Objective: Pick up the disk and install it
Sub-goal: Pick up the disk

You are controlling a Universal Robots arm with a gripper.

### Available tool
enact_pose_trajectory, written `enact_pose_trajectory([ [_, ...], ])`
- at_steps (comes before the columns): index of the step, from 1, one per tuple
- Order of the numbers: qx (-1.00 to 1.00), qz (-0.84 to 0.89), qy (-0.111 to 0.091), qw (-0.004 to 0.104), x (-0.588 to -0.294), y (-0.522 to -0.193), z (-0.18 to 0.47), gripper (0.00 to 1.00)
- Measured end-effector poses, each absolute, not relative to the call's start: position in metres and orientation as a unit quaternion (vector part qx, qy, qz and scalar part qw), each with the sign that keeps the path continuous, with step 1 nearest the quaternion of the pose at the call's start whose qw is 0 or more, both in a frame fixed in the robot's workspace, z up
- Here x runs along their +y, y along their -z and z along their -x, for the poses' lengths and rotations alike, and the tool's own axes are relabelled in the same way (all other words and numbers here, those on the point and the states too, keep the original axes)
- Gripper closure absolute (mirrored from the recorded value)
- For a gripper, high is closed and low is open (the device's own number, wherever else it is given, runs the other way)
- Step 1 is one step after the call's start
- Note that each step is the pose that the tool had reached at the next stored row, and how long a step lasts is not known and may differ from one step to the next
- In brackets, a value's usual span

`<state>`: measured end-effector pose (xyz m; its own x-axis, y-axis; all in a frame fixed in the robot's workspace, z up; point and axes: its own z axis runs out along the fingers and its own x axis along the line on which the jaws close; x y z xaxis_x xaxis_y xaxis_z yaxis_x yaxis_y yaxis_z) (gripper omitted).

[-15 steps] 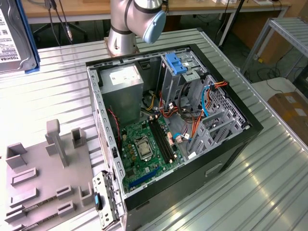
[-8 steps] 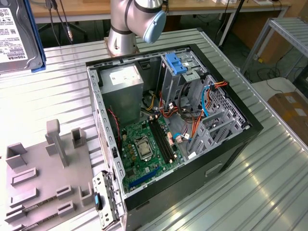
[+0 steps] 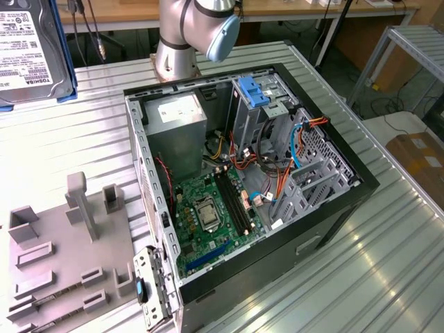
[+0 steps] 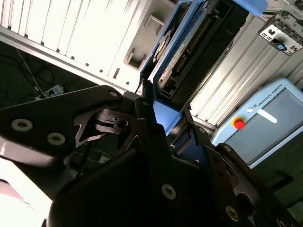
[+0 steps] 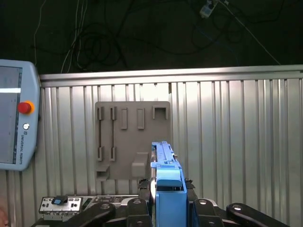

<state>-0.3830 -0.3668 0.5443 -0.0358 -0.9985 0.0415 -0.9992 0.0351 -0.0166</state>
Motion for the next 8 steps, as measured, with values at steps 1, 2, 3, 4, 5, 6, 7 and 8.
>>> enact_pose_trajectory([
  [1, -0.719, -0.694, -0.020, 0.009, -0.367, -0.544, 0.381, 0.63],
  [2, -0.719, -0.694, -0.020, 0.009, -0.367, -0.544, 0.379, 0.63],
  [3, -0.719, -0.694, -0.020, 0.009, -0.367, -0.544, 0.377, 0.63],
  [4, -0.719, -0.694, -0.020, 0.009, -0.367, -0.544, 0.373, 0.63],
  [5, -0.719, -0.694, -0.020, 0.009, -0.367, -0.544, 0.365, 0.63],
  [6, -0.719, -0.694, -0.020, 0.009, -0.367, -0.544, 0.361, 0.63],
  [7, -0.719, -0.694, -0.020, 0.009, -0.367, -0.544, 0.359, 0.63],
  [8, -0.719, -0.694, -0.020, 0.009, -0.367, -0.544, 0.357, 0.63],
])
